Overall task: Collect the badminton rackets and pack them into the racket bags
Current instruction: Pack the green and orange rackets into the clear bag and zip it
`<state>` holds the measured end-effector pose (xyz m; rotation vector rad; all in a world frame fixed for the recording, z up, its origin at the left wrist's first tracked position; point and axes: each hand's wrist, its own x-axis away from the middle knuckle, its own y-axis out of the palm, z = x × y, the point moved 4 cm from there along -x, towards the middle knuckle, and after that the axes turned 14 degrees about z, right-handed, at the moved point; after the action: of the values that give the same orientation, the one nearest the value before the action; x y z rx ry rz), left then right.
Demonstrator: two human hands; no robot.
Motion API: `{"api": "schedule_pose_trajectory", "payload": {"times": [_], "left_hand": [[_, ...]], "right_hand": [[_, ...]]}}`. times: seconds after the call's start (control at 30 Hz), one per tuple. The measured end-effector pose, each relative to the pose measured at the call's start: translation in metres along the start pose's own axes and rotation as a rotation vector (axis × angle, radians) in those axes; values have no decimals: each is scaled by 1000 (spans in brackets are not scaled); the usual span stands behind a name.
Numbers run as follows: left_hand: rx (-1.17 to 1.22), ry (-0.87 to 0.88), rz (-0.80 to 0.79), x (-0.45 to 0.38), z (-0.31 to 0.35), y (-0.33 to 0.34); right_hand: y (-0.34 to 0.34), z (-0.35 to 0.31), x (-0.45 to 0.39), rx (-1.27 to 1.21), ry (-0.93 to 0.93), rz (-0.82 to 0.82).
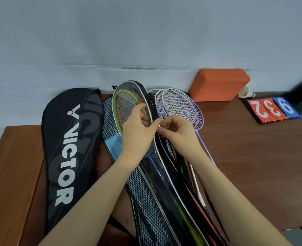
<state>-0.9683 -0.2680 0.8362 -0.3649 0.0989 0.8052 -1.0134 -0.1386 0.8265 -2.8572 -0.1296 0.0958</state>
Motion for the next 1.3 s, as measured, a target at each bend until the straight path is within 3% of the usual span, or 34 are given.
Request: {"api": "schedule_pose_trajectory", "payload": {"times": [0.4, 0.67, 0.77, 0.9, 0.97, 1.07, 1.17, 1.3], "left_hand": [[118, -3, -52, -16, -10, 27], [-5, 116, -96, -21, -11, 55], [-143, 289, -171, -14, -6, 59], [-366, 778, -381, 28, -5, 54], [-366, 891, -483, 54, -16, 52], [-278, 756, -542, 54, -27, 53], [-284, 797, -542, 47, -27, 57], [-252, 737, -418, 45, -19, 60]], "right_hand": [[-28, 17, 14, 39, 162, 92], [-80, 47, 46, 95, 331, 86], [-90, 53, 54, 30, 350, 118], [-92, 46, 57, 18, 313, 88], [-91, 43, 59, 15, 299, 47], [-89, 44, 61, -3, 303, 27], [-90, 48, 61, -37, 318, 39], [-94, 51, 61, -73, 332, 65]]}}
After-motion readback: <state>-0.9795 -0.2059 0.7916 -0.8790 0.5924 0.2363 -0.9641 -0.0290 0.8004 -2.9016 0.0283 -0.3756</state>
